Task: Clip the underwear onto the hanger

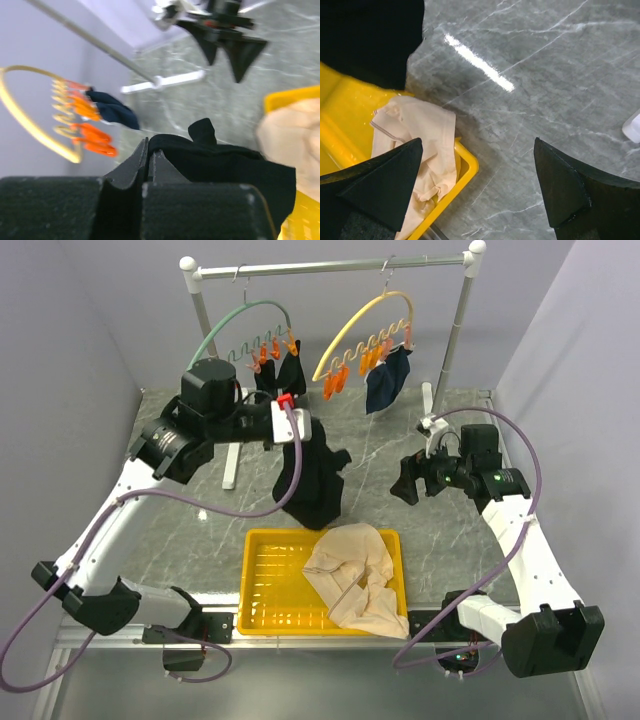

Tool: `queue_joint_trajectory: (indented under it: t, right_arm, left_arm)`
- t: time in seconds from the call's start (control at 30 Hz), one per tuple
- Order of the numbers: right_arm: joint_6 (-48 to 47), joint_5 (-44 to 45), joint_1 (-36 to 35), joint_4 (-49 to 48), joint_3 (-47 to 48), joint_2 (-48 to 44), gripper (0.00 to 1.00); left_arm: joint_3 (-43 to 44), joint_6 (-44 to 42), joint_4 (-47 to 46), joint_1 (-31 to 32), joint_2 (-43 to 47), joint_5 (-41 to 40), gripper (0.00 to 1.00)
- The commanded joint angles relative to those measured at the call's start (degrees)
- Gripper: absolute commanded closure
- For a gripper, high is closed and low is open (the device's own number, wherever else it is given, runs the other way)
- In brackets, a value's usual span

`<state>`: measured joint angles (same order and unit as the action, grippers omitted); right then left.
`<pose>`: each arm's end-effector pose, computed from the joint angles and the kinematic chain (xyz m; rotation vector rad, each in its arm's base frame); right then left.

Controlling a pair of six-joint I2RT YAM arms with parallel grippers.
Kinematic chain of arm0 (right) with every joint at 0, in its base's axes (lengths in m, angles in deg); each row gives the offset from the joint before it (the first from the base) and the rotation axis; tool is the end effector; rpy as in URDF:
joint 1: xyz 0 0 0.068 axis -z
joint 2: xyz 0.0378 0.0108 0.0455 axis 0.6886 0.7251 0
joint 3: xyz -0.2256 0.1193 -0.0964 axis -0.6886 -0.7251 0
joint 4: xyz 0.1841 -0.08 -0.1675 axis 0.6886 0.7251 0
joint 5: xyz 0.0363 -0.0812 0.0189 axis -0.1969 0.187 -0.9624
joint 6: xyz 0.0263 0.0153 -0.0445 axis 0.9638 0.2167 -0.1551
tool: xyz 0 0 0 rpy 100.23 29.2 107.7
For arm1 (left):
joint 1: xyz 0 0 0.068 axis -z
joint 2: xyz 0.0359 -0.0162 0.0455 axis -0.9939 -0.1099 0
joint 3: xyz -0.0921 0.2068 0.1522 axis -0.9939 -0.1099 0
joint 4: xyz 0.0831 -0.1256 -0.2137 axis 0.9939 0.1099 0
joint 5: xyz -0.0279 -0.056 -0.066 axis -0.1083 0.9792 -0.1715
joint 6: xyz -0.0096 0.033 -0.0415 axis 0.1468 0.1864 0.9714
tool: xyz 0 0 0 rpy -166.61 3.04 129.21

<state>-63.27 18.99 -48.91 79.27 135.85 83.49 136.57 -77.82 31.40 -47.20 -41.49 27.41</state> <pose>0.2167 0.0414 0.3242 -0.7148 2.1004 0.6263 0.1952 -0.1710 0.4938 1.4876 1.0609 -0.4995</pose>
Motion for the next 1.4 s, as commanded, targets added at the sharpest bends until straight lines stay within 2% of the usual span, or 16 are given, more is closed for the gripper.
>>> queue_joint_trajectory:
  t: [0.0, 0.07, 0.17, 0.3, 0.5, 0.63, 0.7, 0.77, 0.8, 0.87, 0.9, 0.93, 1.03, 1.1, 1.23, 1.37]
  right_arm:
    - [1.92, 1.20, -0.33, -3.07, 3.27, 0.34, 0.02]
    - [2.80, 2.08, -0.24, -4.38, 3.18, 0.43, 0.02]
    - [3.86, 3.75, -0.15, -5.53, 2.92, 0.95, 0.02]
    - [4.74, 4.72, 0.20, -6.68, 3.00, 2.36, 0.02]
    - [3.77, 4.72, 0.38, -4.84, 6.33, 6.31, 0.05]
    - [2.98, 3.58, 0.29, -3.95, 8.19, 9.73, 0.11]
    - [3.42, 3.40, 0.29, -4.48, 8.71, 11.23, 0.14]
    - [4.21, 3.23, 0.12, -5.80, 9.07, 13.95, 0.19]
    - [5.08, 3.23, -0.06, -5.97, 9.85, 14.92, 0.21]
    - [5.88, 4.10, -0.41, -6.24, 10.73, 17.65, 0.30]
    - [6.49, 4.89, -0.85, -6.50, 11.17, 18.44, 0.31]
    - [7.63, 6.72, -1.46, -7.29, 11.27, 19.75, 0.35]
    - [9.83, 9.02, -3.30, -8.17, 11.70, 22.04, 0.44]
    - [11.06, 10.69, -4.10, -8.79, 12.14, 24.59, 0.46]
    - [14.23, 11.14, -6.56, -8.00, 14.07, 31.34, 0.54]
    - [14.58, 11.14, -9.10, -5.20, 17.15, 37.50, 0.55]
  left_arm:
    - [0.91, 0.51, -8.44, -1.24, -1.25, -2.80, 1.00]
    - [-0.86, 0.06, -13.72, -1.86, -1.34, -4.39, 1.00]
    - [-5.86, -1.52, -14.69, -1.95, -0.99, -1.32, 1.00]
    - [-19.81, -0.03, -14.97, -1.43, -0.64, 3.86, 1.00]
    - [-29.76, -6.60, -5.41, 6.20, 2.70, 12.30, 1.00]
    - [-34.25, -14.07, 2.95, 11.75, 7.17, 12.50, 0.99]
    - [-37.67, -18.63, 6.91, 16.32, 7.54, 10.83, 0.92]
    - [-40.05, -18.23, 8.25, 18.35, 8.23, 9.06, 0.69]
    - [-41.89, -14.83, 7.28, 18.53, 8.68, 9.41, 0.60]
    - [-43.31, -11.29, 3.42, 18.44, 10.95, 8.45, 0.23]
    - [-44.62, -7.97, 1.41, 18.35, 12.10, 7.49, 0.12]
    - [-45.50, -4.72, -4.27, 18.09, 13.50, 4.26, 0.07]
    - [-48.50, 7.85, -12.04, 14.76, 18.95, 0.81, 0.05]
    - [-49.20, 17.92, -16.53, 9.32, 21.16, 0.10, 0.05]
    - [-49.82, 30.80, -20.40, 0.35, 20.29, -2.35, 0.07]
    - [-50.35, 38.98, -21.46, -6.15, 15.99, -5.53, 0.08]
